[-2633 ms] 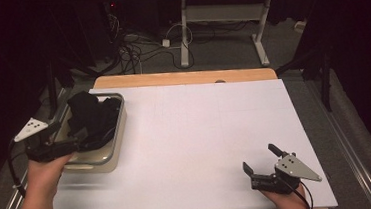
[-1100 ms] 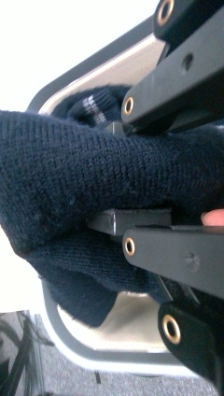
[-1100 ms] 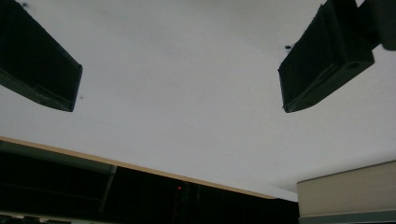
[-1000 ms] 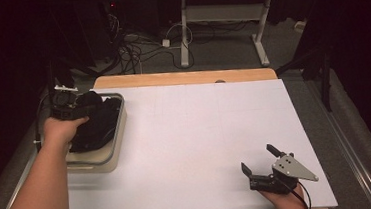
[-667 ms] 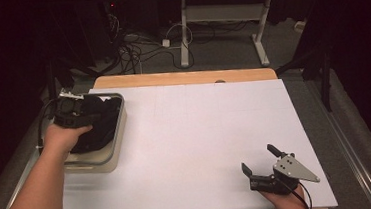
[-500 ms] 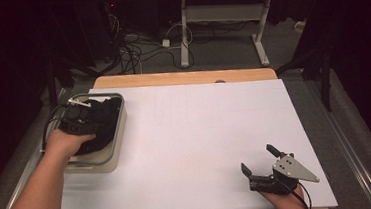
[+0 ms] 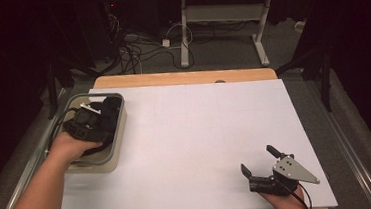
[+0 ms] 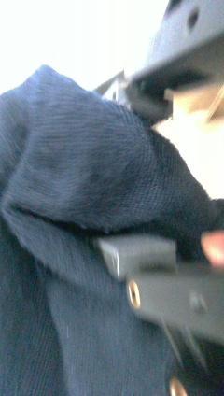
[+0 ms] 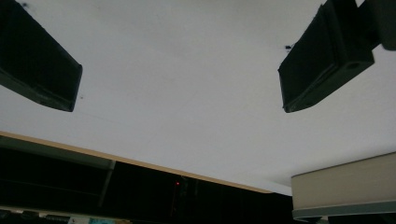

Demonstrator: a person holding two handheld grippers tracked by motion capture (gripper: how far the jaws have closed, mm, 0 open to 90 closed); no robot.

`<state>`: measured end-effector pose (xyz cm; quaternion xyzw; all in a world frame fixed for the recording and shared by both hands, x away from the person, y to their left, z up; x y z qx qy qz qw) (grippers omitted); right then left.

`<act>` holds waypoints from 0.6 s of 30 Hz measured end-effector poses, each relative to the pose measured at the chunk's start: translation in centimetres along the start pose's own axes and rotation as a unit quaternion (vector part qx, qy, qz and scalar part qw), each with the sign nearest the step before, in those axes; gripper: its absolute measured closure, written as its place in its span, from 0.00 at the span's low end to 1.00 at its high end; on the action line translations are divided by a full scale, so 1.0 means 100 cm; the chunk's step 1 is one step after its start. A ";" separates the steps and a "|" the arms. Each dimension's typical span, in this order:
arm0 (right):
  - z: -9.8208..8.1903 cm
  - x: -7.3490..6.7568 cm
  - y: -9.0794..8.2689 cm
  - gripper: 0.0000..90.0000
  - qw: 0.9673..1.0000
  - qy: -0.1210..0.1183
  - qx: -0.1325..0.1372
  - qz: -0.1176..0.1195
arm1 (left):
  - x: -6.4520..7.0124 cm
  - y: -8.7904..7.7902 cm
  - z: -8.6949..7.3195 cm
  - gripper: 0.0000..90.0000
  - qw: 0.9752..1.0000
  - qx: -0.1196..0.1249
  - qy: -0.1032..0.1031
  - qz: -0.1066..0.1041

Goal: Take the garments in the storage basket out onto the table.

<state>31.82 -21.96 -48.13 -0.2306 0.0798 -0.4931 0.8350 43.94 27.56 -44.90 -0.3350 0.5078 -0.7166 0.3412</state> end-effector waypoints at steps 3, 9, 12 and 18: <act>-0.001 0.000 0.001 0.00 1.000 -0.002 -0.002 -0.001 | -0.001 -0.024 0.000 0.17 1.000 0.001 -0.003 0.003; -0.001 -0.001 0.003 0.00 1.000 -0.005 -0.006 0.000 | -0.018 -0.068 0.004 0.15 0.998 0.056 -0.020 0.011; -0.002 -0.001 0.004 0.00 1.000 -0.005 -0.006 0.001 | -0.035 -0.075 0.009 0.15 0.996 0.077 -0.044 0.017; -0.003 -0.001 0.005 0.00 1.000 -0.004 -0.009 0.001 | -0.062 -0.045 0.025 0.06 0.994 0.048 -0.094 0.037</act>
Point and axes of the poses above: each handheld gripper's, and its own axes: y roughly forward along the jaws, z roughly out of its top, x roughly to its right, the point moved 6 cm from there along y, roughly forward along the jaws, and after that the axes turned 13 degrees about -x, right-handed, at the moved point
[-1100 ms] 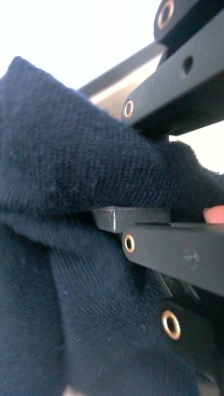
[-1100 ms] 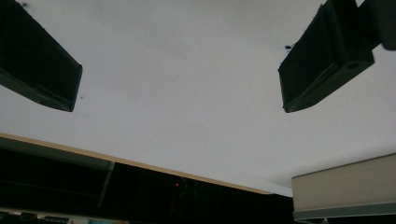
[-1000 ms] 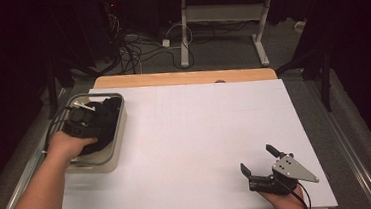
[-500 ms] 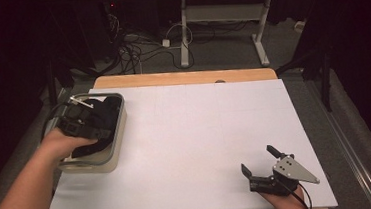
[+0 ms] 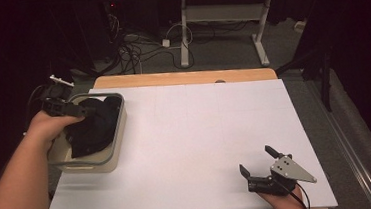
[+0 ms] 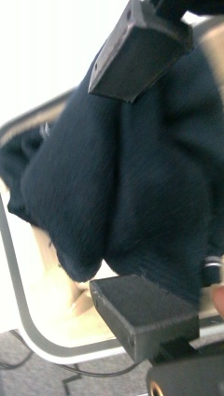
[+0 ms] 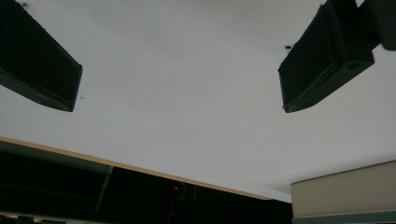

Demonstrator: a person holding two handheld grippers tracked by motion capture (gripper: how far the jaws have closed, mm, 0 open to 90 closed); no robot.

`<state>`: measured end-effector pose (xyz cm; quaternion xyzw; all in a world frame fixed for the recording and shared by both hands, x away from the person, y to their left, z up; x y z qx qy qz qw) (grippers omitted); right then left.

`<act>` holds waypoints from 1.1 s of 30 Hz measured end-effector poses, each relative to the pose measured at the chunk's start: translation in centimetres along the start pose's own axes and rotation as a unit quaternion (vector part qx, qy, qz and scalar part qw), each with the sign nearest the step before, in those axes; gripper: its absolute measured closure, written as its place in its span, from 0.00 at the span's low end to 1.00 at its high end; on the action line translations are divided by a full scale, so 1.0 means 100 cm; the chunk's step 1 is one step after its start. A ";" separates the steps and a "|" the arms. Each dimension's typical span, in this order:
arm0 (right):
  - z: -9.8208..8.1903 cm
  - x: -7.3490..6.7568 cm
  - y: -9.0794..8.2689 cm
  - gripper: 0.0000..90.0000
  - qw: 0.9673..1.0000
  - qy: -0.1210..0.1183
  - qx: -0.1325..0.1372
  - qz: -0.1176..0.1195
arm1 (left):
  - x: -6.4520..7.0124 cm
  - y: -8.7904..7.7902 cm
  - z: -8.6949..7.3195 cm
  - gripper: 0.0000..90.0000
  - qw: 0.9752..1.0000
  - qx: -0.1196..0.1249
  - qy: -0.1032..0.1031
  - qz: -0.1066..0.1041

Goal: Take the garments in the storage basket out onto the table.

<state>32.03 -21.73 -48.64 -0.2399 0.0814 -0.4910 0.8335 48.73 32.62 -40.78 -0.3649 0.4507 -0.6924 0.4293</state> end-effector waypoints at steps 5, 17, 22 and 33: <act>-0.001 0.001 0.000 0.00 1.000 0.001 -0.001 0.001 | -0.009 0.034 0.011 0.00 0.999 -0.044 -0.020 0.003; -0.002 0.002 -0.001 0.00 1.000 0.002 -0.001 0.002 | 0.011 0.081 -0.012 0.00 0.975 -0.217 0.048 -0.017; -0.001 -0.001 -0.001 0.00 1.000 -0.004 0.000 0.003 | 0.022 0.085 -0.026 0.01 0.958 -0.269 0.091 0.033; -0.001 -0.001 -0.001 0.00 1.000 -0.005 -0.001 0.005 | 0.011 0.099 -0.018 0.00 0.973 -0.216 0.079 0.019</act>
Point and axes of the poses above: each handheld gripper's, and its own axes: y roughly forward along the jaws, z roughly out of its top, x roughly to its right, the point moved 6 cm from there along y, roughly forward along the jaws, and after that the axes turned 13 degrees about -x, right-handed, at the moved point
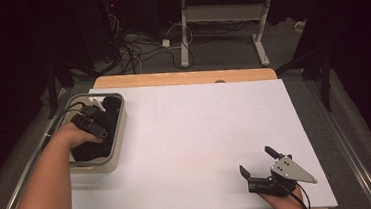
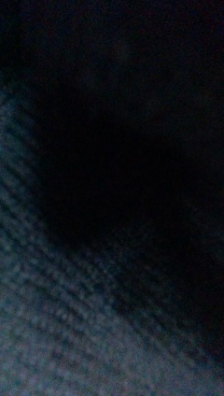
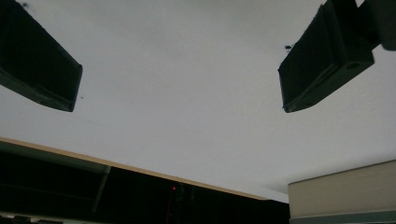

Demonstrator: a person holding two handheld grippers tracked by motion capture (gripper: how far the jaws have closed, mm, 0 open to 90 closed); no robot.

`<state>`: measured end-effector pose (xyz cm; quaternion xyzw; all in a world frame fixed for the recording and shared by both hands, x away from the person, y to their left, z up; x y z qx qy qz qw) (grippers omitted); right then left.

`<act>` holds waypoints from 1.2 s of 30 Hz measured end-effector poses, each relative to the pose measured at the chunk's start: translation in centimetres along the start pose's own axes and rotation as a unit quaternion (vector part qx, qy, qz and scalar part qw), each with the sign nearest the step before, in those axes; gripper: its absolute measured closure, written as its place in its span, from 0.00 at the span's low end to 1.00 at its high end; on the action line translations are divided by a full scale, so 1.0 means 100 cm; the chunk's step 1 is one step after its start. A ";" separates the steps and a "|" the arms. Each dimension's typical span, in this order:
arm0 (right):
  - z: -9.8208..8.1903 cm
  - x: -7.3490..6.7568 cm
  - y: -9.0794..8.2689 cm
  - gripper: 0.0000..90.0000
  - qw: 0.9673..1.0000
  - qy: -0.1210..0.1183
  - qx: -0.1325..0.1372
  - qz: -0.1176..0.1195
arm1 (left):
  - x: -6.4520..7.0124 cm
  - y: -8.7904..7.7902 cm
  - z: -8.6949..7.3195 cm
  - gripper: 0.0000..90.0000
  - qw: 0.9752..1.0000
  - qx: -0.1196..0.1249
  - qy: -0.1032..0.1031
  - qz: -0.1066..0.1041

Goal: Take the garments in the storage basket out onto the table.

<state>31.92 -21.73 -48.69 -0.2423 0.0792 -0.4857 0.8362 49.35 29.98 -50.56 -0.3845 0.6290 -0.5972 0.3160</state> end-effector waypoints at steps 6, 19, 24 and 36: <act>0.000 0.002 0.001 0.00 1.000 0.006 0.000 -0.002 | -0.005 0.003 0.006 0.00 1.000 0.015 0.006 -0.021; 0.002 0.002 0.002 0.00 1.000 0.004 0.001 -0.001 | 0.003 -0.006 -0.008 0.34 0.996 0.072 0.019 -0.038; 0.003 0.003 -0.002 0.00 1.000 0.008 0.009 -0.001 | 0.006 -0.010 -0.014 0.45 0.995 0.091 0.016 -0.030; 0.003 0.003 -0.003 0.00 1.000 0.011 0.008 -0.002 | 0.003 -0.022 -0.018 0.55 0.996 0.086 0.010 -0.026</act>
Point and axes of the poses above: each handheld gripper's, and its own axes: y roughly forward along the jaws, z roughly out of its top, x roughly to its right, the point moved 6 cm from there along y, roughly forward along the jaws, and after that the axes turned 13 degrees about -x, right-handed, at the moved point
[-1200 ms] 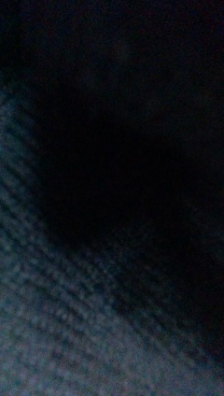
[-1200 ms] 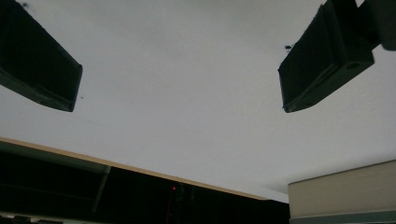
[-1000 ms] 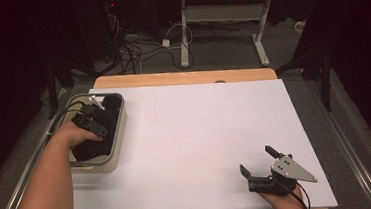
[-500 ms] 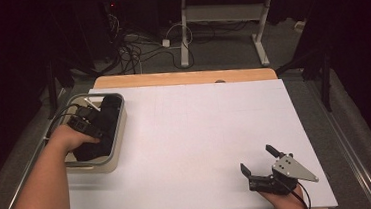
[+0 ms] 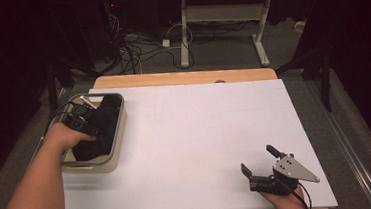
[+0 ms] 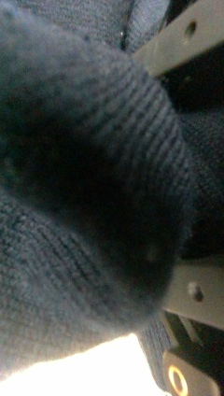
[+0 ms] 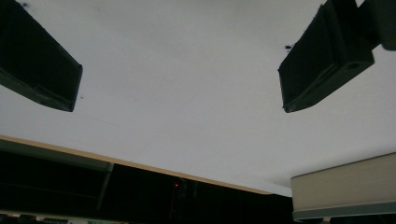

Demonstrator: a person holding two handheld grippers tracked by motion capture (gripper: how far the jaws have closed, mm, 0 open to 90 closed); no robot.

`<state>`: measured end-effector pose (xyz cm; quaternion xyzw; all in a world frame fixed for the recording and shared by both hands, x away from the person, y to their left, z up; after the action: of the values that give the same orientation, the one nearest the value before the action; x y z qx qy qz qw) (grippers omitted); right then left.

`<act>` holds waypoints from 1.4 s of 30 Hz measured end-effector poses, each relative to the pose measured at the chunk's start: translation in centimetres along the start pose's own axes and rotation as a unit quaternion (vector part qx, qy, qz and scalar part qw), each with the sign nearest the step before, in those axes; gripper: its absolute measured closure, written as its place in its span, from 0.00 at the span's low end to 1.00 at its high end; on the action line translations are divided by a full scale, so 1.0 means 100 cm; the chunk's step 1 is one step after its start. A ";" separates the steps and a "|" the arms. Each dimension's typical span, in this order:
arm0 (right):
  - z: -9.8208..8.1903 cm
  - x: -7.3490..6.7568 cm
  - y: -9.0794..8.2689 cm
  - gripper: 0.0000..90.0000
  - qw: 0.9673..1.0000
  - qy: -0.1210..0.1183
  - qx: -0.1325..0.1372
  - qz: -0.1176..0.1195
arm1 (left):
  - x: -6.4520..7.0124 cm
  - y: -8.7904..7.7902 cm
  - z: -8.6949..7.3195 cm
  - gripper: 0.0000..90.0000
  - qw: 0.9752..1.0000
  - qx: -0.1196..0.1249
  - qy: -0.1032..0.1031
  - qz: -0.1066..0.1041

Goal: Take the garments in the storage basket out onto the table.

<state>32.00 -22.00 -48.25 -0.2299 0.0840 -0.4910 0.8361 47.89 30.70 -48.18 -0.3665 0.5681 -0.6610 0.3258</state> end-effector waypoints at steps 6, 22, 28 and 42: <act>0.001 0.000 -0.003 0.00 1.000 -0.003 0.004 0.001 | 0.004 -0.007 0.001 0.57 1.000 -0.018 0.010 0.021; 0.001 -0.001 -0.001 0.00 1.000 -0.001 0.005 0.008 | 0.011 -0.042 0.002 0.57 0.997 -0.067 -0.003 0.035; 0.001 -0.001 -0.001 0.00 1.000 0.001 0.005 0.009 | 0.016 -0.059 0.002 0.57 0.997 -0.073 -0.005 0.025; 0.002 -0.003 -0.002 0.00 1.000 -0.002 0.008 0.011 | 0.025 -0.083 -0.001 0.57 0.994 -0.101 -0.010 0.041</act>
<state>31.75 -21.75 -48.03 -0.2234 0.0811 -0.4820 0.8433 46.35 29.83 -39.64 -0.3809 0.6432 -0.5824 0.3195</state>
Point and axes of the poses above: each handheld gripper's, and its own axes: y roughly forward along the jaws, z roughly out of its top, x roughly to its right, the point moved 6 cm from there along y, roughly forward along the jaws, and after that the axes turned 13 degrees about -x, right-handed, at the moved point
